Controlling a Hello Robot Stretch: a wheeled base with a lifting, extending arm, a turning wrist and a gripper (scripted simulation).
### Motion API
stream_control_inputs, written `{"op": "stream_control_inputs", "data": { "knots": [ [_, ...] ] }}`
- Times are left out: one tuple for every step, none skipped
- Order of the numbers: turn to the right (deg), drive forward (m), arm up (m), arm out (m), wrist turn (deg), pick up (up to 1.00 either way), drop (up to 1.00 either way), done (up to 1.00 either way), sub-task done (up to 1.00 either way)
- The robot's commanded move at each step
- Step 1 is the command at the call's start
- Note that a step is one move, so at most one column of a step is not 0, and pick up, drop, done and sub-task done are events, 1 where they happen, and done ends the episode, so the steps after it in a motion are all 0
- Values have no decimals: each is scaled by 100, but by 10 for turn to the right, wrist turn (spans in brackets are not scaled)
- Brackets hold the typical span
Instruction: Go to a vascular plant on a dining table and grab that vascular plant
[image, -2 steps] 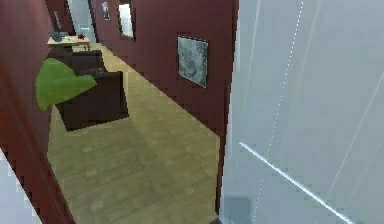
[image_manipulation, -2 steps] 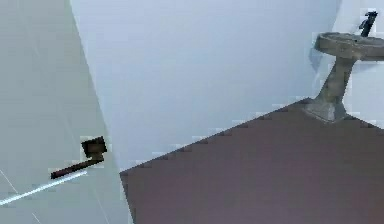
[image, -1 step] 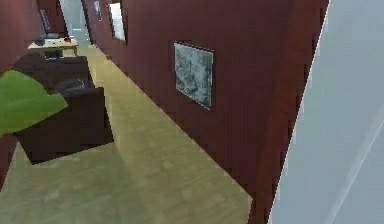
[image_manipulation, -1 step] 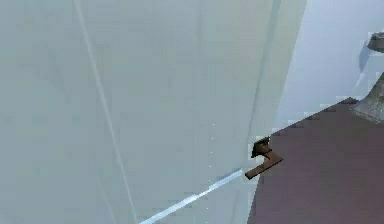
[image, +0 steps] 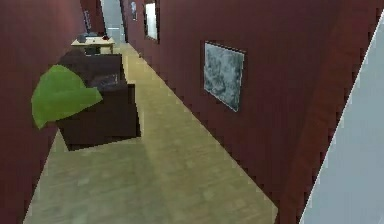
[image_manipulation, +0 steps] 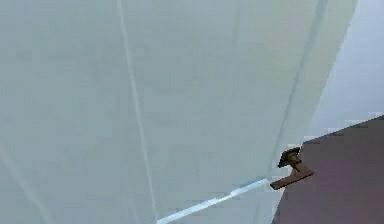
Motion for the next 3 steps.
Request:
{"op": "stream_control_inputs", "data": {
  "knots": [
    [-30,0,0,0,0,0,0,0,0],
    [0,100,0,0,0,0,0,0,0],
    [0,100,0,0,0,0,0,0,0]
  ]
}}
